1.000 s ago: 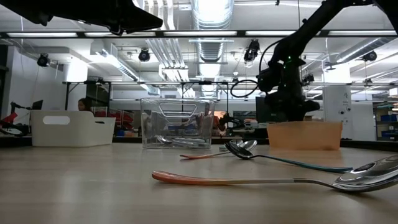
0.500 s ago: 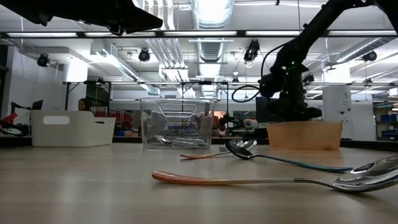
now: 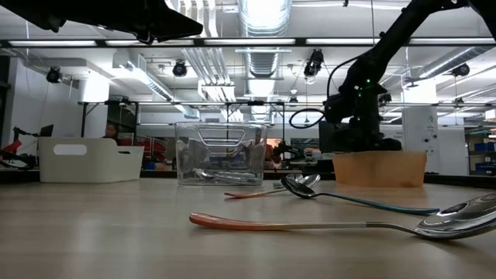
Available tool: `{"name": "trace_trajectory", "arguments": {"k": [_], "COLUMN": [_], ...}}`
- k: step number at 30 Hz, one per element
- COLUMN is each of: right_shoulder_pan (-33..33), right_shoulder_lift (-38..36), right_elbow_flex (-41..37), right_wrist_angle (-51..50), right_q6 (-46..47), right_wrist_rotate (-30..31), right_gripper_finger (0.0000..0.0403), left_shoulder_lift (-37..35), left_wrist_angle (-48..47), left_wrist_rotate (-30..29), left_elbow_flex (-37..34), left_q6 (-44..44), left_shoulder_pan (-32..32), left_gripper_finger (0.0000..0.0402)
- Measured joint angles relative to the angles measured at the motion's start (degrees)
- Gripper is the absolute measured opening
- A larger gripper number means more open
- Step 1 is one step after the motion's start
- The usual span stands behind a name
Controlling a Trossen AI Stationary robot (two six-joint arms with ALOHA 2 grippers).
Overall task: Sort silverware by color (type)
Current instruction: Put the blue spoon into the orange bin, then put the orange spoon into the white bin
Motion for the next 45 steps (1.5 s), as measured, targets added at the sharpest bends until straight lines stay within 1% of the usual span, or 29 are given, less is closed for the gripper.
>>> {"name": "trace_trajectory", "arguments": {"k": [7, 10, 20, 23, 27, 31, 36, 40, 45], "right_shoulder_pan": [0.0, 0.0, 0.0, 0.0, 0.0, 0.1, 1.2, 3.8, 9.0], "right_shoulder_lift": [0.0, 0.0, 0.0, -0.7, -2.6, -6.2, -12.9, -19.6, -28.2], "right_elbow_flex": [0.4, 0.4, 0.6, 1.5, 3.5, 4.4, 4.0, 2.7, -0.6], "right_wrist_angle": [0.1, 0.1, 0.0, -0.6, -3.2, -4.3, -4.4, -2.4, 2.9], "right_q6": [0.0, 0.0, 0.0, 0.0, 0.1, 0.5, 0.5, 0.6, 3.6], "right_wrist_rotate": [0.0, 0.0, 0.2, 0.2, 0.2, 0.1, 0.1, 0.1, 0.1], "right_gripper_finger": [0.0013, 0.0020, 0.0100, 0.0116, 0.0127, 0.0127, 0.0121, 0.0118, 0.0121], "left_shoulder_lift": [0.0, 0.0, 0.0, 0.0, 0.0, 0.0, 0.2, 0.8, 2.2], "left_wrist_angle": [0.0, 0.0, 0.0, 0.0, 0.0, -0.1, -1.0, -1.3, -1.3], "left_wrist_rotate": [0.0, 0.0, 0.0, 0.0, 0.0, 0.0, 0.0, 0.1, 0.2], "left_elbow_flex": [0.0, 0.0, 0.0, 0.0, 0.0, 0.0, 0.0, 0.0, 0.0], "left_q6": [0.0, 0.0, 0.0, -0.1, -2.1, -5.7, -13.5, -18.2, -22.8], "left_shoulder_pan": [0.0, 0.0, 0.0, 0.0, 0.0, -0.1, -0.1, -0.7, -2.0], "left_gripper_finger": [0.0075, 0.0075, 0.0075, 0.0075, 0.0075, 0.0075, 0.0075, 0.0075, 0.0075]}}
